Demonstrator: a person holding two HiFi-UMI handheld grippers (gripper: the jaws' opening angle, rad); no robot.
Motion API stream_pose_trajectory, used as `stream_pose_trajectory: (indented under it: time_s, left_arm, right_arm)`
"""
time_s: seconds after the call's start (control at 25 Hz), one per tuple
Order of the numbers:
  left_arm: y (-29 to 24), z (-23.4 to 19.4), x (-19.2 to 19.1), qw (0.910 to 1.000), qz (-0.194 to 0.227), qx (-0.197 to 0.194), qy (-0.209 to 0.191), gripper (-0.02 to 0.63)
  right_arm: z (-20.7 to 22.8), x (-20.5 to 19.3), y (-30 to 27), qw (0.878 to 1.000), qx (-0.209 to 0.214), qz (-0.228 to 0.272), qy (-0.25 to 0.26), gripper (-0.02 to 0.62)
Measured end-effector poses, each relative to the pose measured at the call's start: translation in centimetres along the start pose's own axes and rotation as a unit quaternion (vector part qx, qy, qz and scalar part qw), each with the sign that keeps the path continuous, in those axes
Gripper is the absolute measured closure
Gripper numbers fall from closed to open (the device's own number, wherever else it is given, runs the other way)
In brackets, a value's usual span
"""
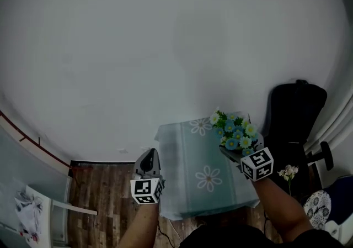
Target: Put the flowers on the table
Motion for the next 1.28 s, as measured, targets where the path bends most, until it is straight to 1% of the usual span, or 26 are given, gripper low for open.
stream_pose_trajectory:
  time_s: [0.08,0.32,0.48,0.68,1.0,1.28]
  left_arm:
    - [-0.5,-0.6,-0.5,0.9998,0.000,-0.008,0.016,0.603]
    - [-2.4,-1.3,-2.1,0.9988,-0.001,-0.038,0.032,0.603]
    - [-3.6,-0.8,-2.8,0.9977,0.006,-0.058,0.035,0.603]
    - [-4.7,-0.5,-3.3,0.9968,0.011,-0.069,0.039,0.603]
    - [-6.4,-0.2,-4.7,0.9976,-0.006,-0.063,0.029,0.603]
    - [-8.3,-0.7,-5.8,0.9983,-0.018,-0.044,0.035,0.603]
  right_arm:
    - [-0.2,-0.2,-0.7,1.000,-0.010,-0.001,-0.003,0.052]
    - [-0.9,-0.4,-2.0,1.000,-0.030,-0.003,-0.006,0.052]
    - [-1.1,-0.7,-2.0,0.999,-0.042,-0.006,-0.008,0.052]
    - [-1.2,-1.1,-2.9,0.999,-0.045,-0.015,-0.001,0.052]
    - [-0.6,-2.5,-5.9,0.999,-0.029,-0.015,0.010,0.052]
    - [0.5,-4.0,-8.9,1.000,-0.011,-0.019,-0.014,0.052]
Point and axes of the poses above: the fingertips, and each gripper's own axes: y backward along the fingers, z to its right, x out of its top, the point moved 3 cm from there along y, backward along the fingers, and after that the axes turned 7 degrees about -y, right-handed, at the moved point
